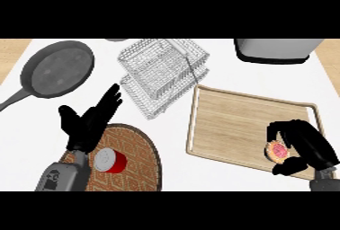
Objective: Pick the cupcake from the tray and place it in the tiered basket
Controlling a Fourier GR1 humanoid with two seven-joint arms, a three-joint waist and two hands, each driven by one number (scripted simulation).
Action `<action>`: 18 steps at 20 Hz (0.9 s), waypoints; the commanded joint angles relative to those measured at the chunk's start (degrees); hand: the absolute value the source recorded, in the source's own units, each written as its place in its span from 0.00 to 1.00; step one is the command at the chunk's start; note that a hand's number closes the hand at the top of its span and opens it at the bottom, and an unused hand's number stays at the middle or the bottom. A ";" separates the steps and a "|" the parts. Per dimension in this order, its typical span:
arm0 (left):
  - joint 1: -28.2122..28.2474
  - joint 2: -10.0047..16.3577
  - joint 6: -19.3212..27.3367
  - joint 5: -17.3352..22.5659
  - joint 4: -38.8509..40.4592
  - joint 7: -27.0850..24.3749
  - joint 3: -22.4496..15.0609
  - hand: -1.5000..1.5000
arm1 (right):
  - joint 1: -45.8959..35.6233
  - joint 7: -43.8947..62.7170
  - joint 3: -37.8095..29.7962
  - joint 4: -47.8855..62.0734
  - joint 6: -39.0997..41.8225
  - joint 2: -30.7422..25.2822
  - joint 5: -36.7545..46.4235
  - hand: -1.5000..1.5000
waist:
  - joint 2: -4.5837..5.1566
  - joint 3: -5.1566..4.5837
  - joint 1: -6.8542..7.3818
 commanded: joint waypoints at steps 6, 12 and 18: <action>-1.10 2.72 -1.34 1.34 2.11 0.40 4.00 0.50 | -19.88 7.87 -6.43 0.84 21.88 -1.00 -12.63 1.00 | -0.35 0.58 -2.21; 0.07 0.53 0.61 -0.72 1.69 -1.28 2.44 0.50 | -27.83 11.89 -14.54 -4.24 25.20 -1.22 -22.17 1.00 | -0.36 0.60 -2.31; -0.01 0.62 -0.55 -0.66 1.50 -0.68 2.18 0.50 | -37.15 21.07 -17.34 -8.46 28.10 -1.03 -28.29 1.00 | -0.35 0.61 -2.11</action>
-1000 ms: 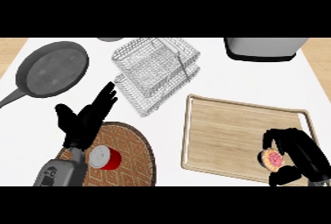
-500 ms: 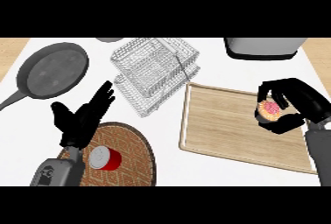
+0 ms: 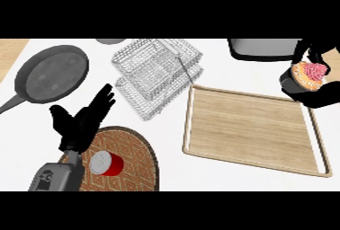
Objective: Pick the cupcake from the tray and place it in the tiered basket
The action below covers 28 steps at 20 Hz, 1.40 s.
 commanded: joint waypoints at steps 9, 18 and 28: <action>0.01 -0.92 0.42 -0.02 -4.33 3.85 -0.46 0.50 | -21.46 11.72 3.99 6.95 -0.10 -1.04 -1.17 1.00 | 0.21 0.03 0.96; 0.01 -2.39 0.67 -2.04 -2.28 1.20 -1.78 0.50 | -35.12 18.09 7.89 22.67 -8.80 7.85 2.69 1.00 | 0.33 0.01 1.18; -2.48 -2.09 -0.65 -1.34 2.60 -0.86 0.16 0.50 | -40.94 11.15 8.23 40.82 -23.09 15.90 5.98 1.00 | 0.58 0.01 1.23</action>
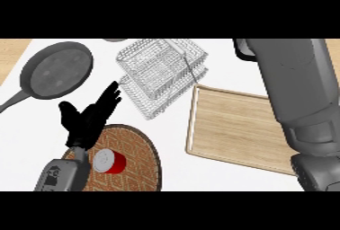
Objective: Pick the cupcake from the tray and place it in the tiered basket
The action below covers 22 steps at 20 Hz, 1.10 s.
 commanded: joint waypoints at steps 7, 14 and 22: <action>-1.59 -1.43 0.59 -1.47 2.52 -1.66 -0.66 0.50 | -6.67 -7.12 -0.79 20.42 -13.57 8.35 1.98 1.00 | 0.43 -0.02 0.71; -2.84 -0.73 -1.03 -0.32 -0.48 2.51 -1.45 0.50 | -9.69 -11.44 -5.48 28.45 -14.82 8.49 -13.12 0.00 | 0.90 -0.02 3.32; -3.54 -1.19 -1.09 -0.74 1.80 0.71 -1.15 0.50 | -12.65 -22.54 2.31 35.74 -18.71 8.52 -24.44 0.00 | 0.49 -0.07 4.34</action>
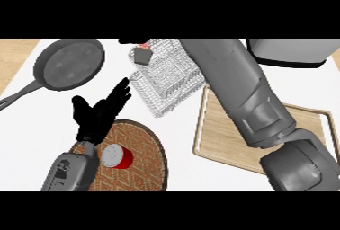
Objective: Pick the cupcake from the tray and place it in the tiered basket
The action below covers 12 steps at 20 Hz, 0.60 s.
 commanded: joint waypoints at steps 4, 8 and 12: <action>-0.12 0.10 -0.40 0.21 0.32 -0.04 0.29 0.50 | -4.03 -6.31 0.66 3.19 -9.76 0.07 -6.44 0.00 | -0.02 -0.02 -0.24; 0.79 1.70 -0.89 0.64 -1.23 1.15 1.32 0.50 | -3.76 -5.04 -1.27 3.88 -16.78 0.07 -9.70 0.00 | -0.45 0.03 -1.47; 2.43 0.75 0.84 0.05 -1.66 0.59 1.50 0.50 | -2.42 -0.91 -5.14 4.61 -17.73 -3.51 -10.28 0.00 | -0.65 0.08 -3.59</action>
